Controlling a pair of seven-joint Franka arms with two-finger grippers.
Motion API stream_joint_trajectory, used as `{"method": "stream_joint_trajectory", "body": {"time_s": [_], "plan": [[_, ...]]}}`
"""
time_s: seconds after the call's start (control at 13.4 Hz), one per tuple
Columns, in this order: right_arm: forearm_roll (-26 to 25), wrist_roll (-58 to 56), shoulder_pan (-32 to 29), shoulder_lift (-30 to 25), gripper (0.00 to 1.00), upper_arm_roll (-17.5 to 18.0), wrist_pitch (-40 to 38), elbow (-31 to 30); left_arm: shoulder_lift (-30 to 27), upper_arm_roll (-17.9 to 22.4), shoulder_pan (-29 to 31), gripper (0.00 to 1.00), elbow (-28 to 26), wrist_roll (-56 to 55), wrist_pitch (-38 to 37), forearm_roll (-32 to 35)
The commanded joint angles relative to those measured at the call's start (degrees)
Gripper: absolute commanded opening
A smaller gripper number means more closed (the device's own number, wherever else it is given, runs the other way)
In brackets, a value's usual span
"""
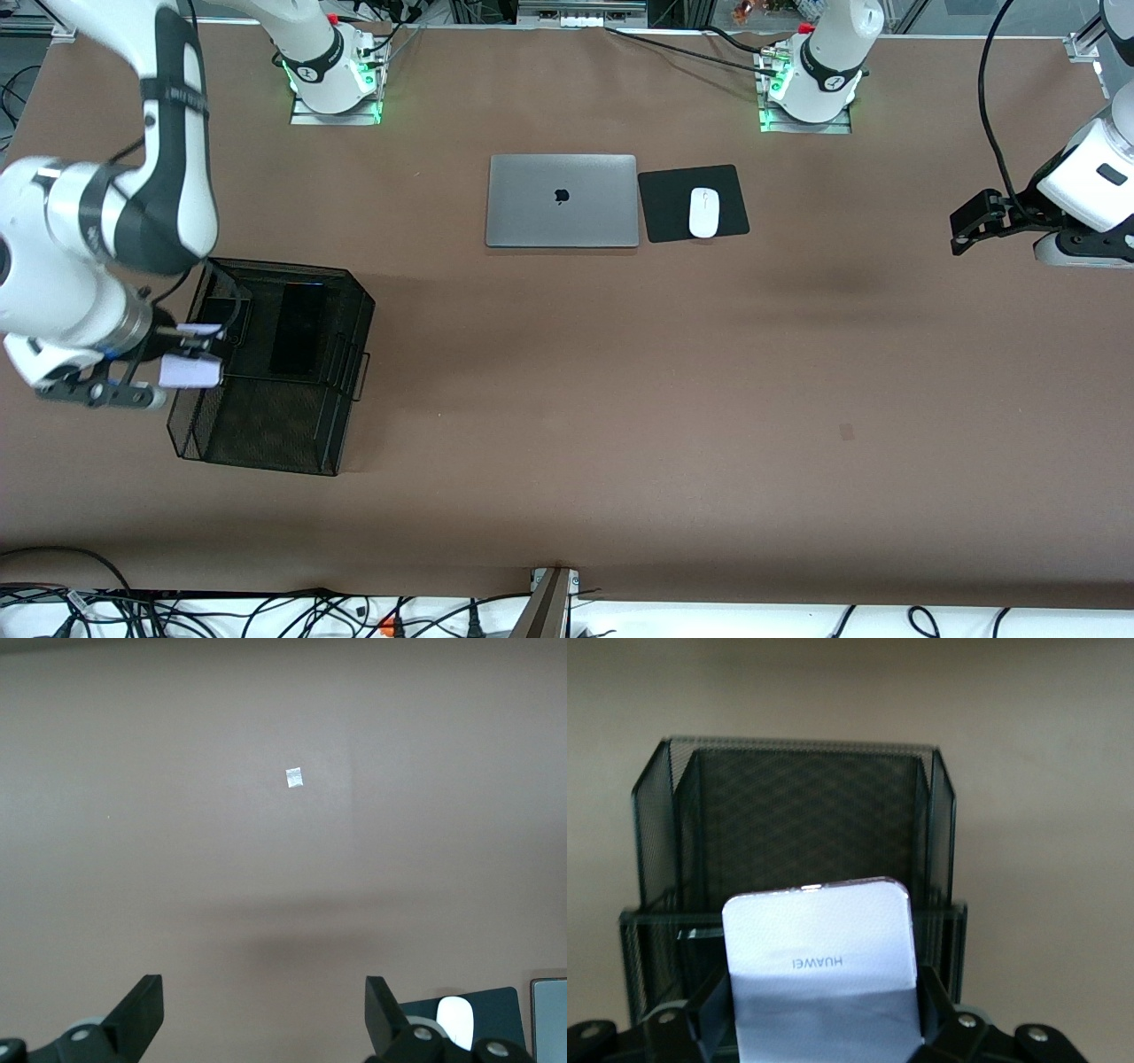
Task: Place phones with both arms
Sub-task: 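Carry the white phone into the mesh basket and open the right gripper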
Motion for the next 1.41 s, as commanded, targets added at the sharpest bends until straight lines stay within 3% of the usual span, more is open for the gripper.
{"method": "stream_joint_trajectory", "body": {"time_s": [0.0,0.15,0.52,0.6,0.74,0.82,1.12,1.34], "plan": [[8.99,-5.79,-5.67,11.32,0.26,1.12,-0.71,12.19,0.11,0.08,-0.27,1.0,0.79,-0.26,-0.73,-0.99],[12.18,-7.47,-7.35,15.2,0.26,2.09,0.96,14.93,0.2,0.08,-0.18,1.0,0.87,-0.26,-0.91,-1.25],[12.63,-6.95,-9.2,18.81,0.28,6.75,4.57,14.5,0.2,0.08,-0.18,1.0,0.87,-0.26,-1.0,-1.25],[12.89,-6.69,-9.2,19.43,0.35,6.84,4.57,14.24,0.2,0.08,-0.18,1.0,0.87,-0.26,-0.91,-1.25],[14.82,-6.42,-9.2,19.88,0.67,6.75,4.57,12.4,0.2,0.08,-0.18,1.0,0.87,-0.26,-1.0,-1.25],[15.09,-6.34,-9.2,19.96,0.97,6.75,4.57,12.13,0.2,0.08,-0.18,1.0,0.87,-0.18,-1.0,-1.25],[14.92,-6.86,-9.2,17.61,1.0,6.31,3.34,12.65,0.2,0.08,-0.18,1.0,0.87,-0.26,-1.0,-1.25],[13.95,-6.77,-8.32,13.38,1.0,4.22,-5.41,12.56,0.2,0.08,-0.18,1.0,0.87,-0.18,-1.0,-1.25]]}}
